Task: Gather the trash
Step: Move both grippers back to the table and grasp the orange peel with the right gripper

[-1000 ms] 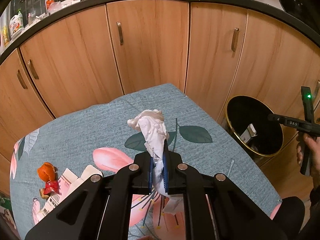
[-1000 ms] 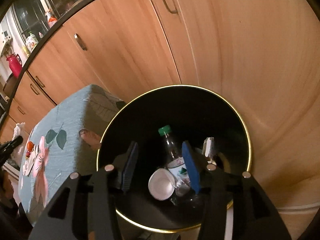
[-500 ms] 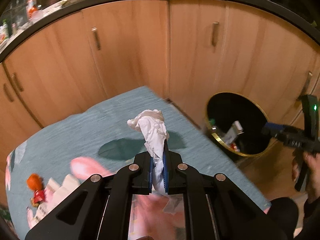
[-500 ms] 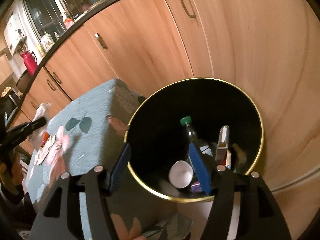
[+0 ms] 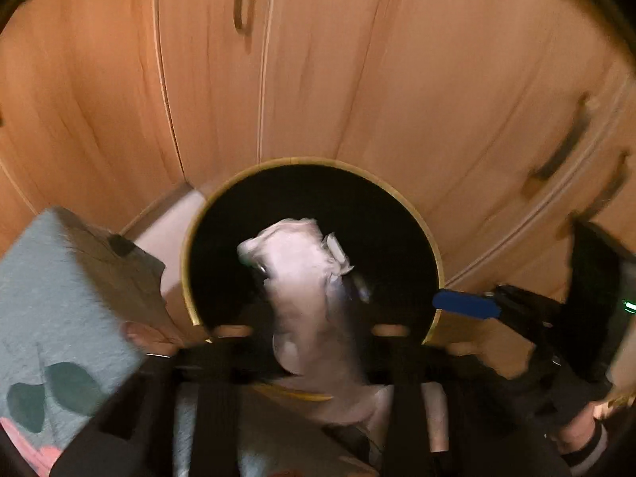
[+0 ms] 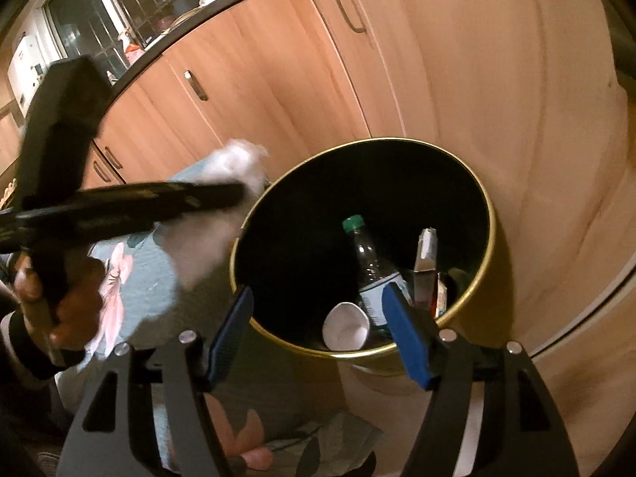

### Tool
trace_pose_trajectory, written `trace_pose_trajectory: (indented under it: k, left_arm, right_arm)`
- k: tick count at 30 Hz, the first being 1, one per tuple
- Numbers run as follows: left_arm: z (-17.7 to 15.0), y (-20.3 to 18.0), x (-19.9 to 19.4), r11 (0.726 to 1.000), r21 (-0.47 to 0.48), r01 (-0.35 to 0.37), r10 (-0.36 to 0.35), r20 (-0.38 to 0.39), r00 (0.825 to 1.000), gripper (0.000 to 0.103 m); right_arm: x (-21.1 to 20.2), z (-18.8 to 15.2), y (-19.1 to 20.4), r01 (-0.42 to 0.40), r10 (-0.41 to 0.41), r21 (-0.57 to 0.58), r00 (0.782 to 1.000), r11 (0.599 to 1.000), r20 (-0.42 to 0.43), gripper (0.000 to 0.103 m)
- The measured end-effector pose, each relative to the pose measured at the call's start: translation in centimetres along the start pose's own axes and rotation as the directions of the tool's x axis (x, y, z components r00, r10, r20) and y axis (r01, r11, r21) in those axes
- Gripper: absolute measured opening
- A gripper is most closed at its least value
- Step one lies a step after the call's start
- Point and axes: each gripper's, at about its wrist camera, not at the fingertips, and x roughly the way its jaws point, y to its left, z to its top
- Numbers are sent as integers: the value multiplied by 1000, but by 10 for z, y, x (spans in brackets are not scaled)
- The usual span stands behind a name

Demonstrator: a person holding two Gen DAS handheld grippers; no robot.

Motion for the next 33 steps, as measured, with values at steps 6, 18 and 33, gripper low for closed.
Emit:
trace_pose_trajectory:
  k: [6,18,33]
  left_arm:
    - [-3,12,-25,1000,-24,-16,18,73,997,78]
    - [-142,169,-242,909,-363,-203,315,281,907,94]
    - [-394,348,-380,420,-794,-440,714,-11,700,94]
  right_arm:
    - [-1,5,11,-8,8,-19,1000,1000,1,68]
    - [40,40,244,-334,278,-428,942,840,-189,93]
    - [244,5,537,-461,194,-675,879,575,-435,99]
